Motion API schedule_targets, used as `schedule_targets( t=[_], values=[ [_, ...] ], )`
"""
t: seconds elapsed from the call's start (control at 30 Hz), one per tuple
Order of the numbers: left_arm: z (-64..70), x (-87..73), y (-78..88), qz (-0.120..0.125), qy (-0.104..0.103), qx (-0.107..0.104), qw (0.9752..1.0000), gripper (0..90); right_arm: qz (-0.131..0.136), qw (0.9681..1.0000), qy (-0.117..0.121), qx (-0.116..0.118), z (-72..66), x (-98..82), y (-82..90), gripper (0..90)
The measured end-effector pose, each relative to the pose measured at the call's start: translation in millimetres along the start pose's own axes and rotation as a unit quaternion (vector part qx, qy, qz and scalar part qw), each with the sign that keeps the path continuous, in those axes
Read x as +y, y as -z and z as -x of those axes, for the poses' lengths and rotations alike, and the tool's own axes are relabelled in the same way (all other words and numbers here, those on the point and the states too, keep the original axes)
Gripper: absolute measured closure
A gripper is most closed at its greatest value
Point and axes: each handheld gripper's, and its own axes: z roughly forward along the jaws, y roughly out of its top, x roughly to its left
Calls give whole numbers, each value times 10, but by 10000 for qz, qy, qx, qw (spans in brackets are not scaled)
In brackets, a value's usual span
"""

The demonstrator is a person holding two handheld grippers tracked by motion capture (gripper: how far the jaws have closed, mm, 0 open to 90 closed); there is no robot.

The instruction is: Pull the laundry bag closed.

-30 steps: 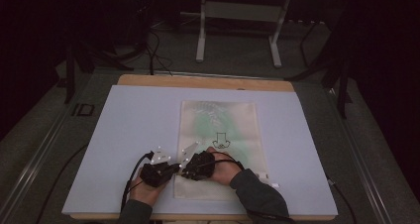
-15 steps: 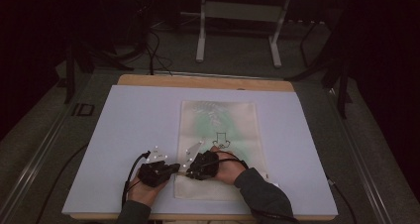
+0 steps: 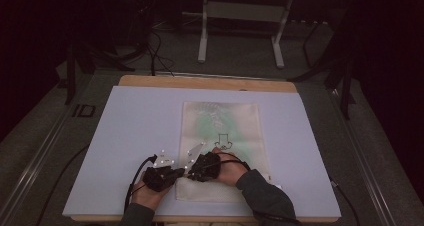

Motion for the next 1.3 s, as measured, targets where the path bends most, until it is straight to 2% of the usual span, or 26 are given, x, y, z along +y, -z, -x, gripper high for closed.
schedule_targets(
  t=[0.1,0.47,1.3],
  values=[
    [16,3,-7,-10,-46,46,10000,894,-64,10000,36,2,-1,14,3,822],
    [4,4,-7,-39,-57,16,10000,895,-231,9997,108,31,4,-1,50,822],
    [4,-2,-6,-12,-67,12,10000,895,-547,9984,111,45,1,-114,184,822]
  ],
)
